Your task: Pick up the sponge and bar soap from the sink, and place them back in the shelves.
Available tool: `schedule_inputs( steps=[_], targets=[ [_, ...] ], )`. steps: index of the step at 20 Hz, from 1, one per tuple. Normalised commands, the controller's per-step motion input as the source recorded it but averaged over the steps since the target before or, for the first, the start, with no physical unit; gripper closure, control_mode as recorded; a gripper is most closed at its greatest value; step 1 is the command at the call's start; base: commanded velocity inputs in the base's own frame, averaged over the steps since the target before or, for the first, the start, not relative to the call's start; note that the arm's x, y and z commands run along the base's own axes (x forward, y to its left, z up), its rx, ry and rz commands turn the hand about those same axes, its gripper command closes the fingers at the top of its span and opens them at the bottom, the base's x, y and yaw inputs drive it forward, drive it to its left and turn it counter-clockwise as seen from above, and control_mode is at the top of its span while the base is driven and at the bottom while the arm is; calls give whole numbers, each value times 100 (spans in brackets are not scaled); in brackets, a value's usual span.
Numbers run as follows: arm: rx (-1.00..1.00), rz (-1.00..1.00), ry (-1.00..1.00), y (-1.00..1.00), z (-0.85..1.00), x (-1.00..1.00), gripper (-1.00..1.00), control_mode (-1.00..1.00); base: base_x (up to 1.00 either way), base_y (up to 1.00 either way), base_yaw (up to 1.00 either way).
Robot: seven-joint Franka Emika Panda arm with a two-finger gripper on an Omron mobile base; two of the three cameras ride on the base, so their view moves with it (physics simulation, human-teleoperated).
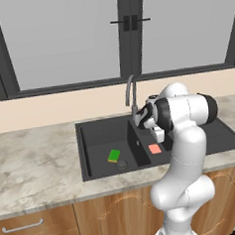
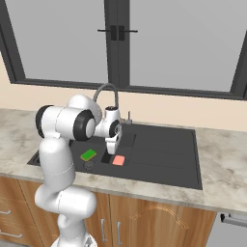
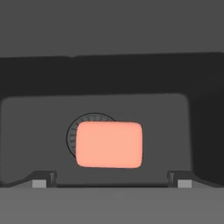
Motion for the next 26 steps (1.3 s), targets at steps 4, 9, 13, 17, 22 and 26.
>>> schedule_inputs(
  steps=[4, 9, 13, 17, 22, 26],
  targets=[
    [0, 0, 0, 0, -14, -5, -100, -100, 0, 0, 0],
    [0, 0, 0, 0, -10, -5, -100, -100, 0, 0, 0],
    [0, 0, 0, 0, -14, -3, -100, -100, 0, 0, 0],
    [0, 0, 0, 0, -15, -1, -100, -100, 0, 0, 0],
    [0, 0, 0, 0, -15, -4, -100, -100, 0, 0, 0],
    [0, 0, 0, 0, -12, -2, -100, -100, 0, 0, 0]
  ],
)
